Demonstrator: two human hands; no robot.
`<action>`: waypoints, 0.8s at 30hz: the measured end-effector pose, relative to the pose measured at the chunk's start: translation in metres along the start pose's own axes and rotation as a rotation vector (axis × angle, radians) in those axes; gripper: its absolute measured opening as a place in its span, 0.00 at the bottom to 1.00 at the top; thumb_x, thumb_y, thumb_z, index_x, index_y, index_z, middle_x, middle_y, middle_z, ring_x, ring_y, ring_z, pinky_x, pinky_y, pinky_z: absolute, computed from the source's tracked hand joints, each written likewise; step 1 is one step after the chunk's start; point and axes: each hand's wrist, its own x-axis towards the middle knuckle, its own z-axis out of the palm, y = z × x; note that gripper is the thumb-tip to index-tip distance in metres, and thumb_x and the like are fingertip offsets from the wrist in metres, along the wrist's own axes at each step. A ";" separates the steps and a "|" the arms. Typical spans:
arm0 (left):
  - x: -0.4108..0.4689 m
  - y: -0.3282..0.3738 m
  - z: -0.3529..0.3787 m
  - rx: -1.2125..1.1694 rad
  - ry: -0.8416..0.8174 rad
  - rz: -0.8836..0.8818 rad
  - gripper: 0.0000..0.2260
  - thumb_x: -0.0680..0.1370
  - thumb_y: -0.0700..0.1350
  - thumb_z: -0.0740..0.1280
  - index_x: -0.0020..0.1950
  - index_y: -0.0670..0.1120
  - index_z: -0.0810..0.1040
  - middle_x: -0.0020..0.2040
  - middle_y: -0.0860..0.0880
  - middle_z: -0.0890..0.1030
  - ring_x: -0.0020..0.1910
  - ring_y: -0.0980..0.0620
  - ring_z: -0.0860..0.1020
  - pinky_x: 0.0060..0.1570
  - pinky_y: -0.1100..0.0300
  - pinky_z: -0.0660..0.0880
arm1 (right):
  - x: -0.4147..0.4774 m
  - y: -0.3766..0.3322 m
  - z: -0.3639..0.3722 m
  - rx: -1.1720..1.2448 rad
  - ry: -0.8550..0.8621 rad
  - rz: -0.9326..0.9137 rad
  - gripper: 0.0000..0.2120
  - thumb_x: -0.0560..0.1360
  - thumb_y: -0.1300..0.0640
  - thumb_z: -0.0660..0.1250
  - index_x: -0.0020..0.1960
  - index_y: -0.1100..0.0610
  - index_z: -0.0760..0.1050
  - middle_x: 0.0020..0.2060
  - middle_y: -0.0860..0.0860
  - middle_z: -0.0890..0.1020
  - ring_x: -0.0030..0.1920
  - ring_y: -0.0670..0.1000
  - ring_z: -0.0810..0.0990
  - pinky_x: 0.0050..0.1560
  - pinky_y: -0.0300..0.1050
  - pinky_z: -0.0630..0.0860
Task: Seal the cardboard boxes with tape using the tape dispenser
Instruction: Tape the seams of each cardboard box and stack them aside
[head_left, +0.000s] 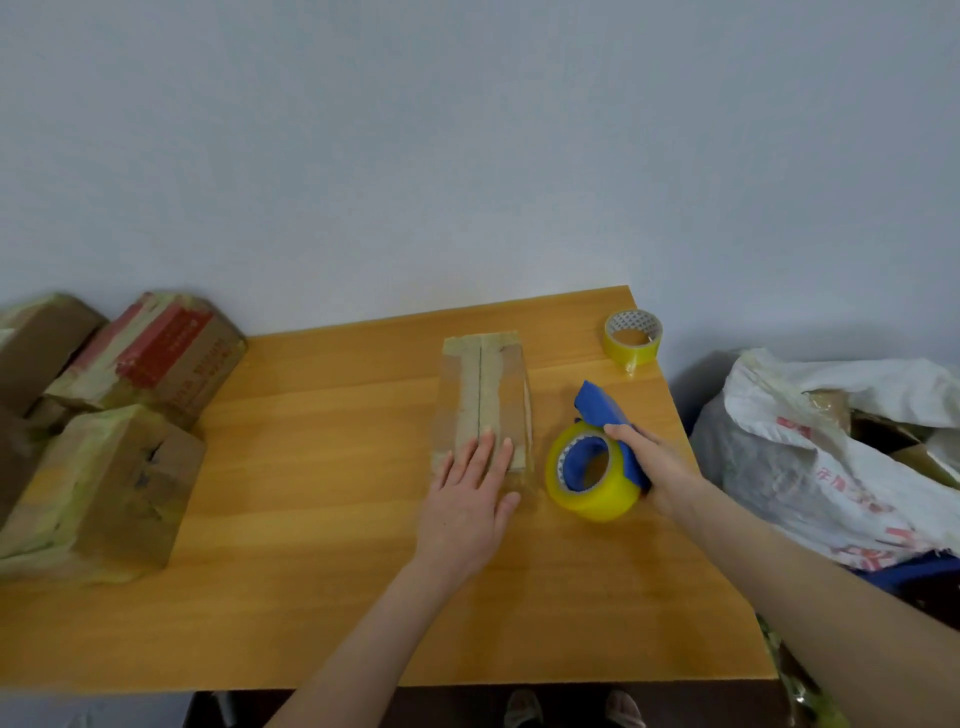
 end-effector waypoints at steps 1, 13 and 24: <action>-0.002 -0.001 0.001 -0.011 -0.006 -0.001 0.34 0.72 0.66 0.23 0.75 0.55 0.38 0.77 0.53 0.42 0.75 0.54 0.39 0.69 0.57 0.33 | 0.004 0.006 0.002 0.033 -0.007 0.033 0.25 0.71 0.47 0.73 0.65 0.50 0.72 0.58 0.53 0.80 0.56 0.58 0.80 0.57 0.57 0.78; -0.015 -0.042 -0.015 -0.574 0.237 -0.349 0.28 0.82 0.52 0.58 0.78 0.44 0.54 0.78 0.51 0.56 0.76 0.53 0.55 0.71 0.63 0.51 | -0.038 -0.012 0.024 -0.809 0.146 -0.333 0.27 0.80 0.45 0.61 0.72 0.62 0.67 0.57 0.61 0.80 0.56 0.61 0.79 0.57 0.57 0.75; 0.027 -0.042 0.005 -0.895 0.086 -0.615 0.19 0.82 0.48 0.60 0.71 0.41 0.69 0.65 0.46 0.76 0.65 0.43 0.73 0.64 0.49 0.71 | -0.077 -0.004 0.127 -0.993 0.069 -0.394 0.30 0.82 0.46 0.56 0.77 0.61 0.54 0.56 0.57 0.80 0.54 0.57 0.79 0.51 0.52 0.78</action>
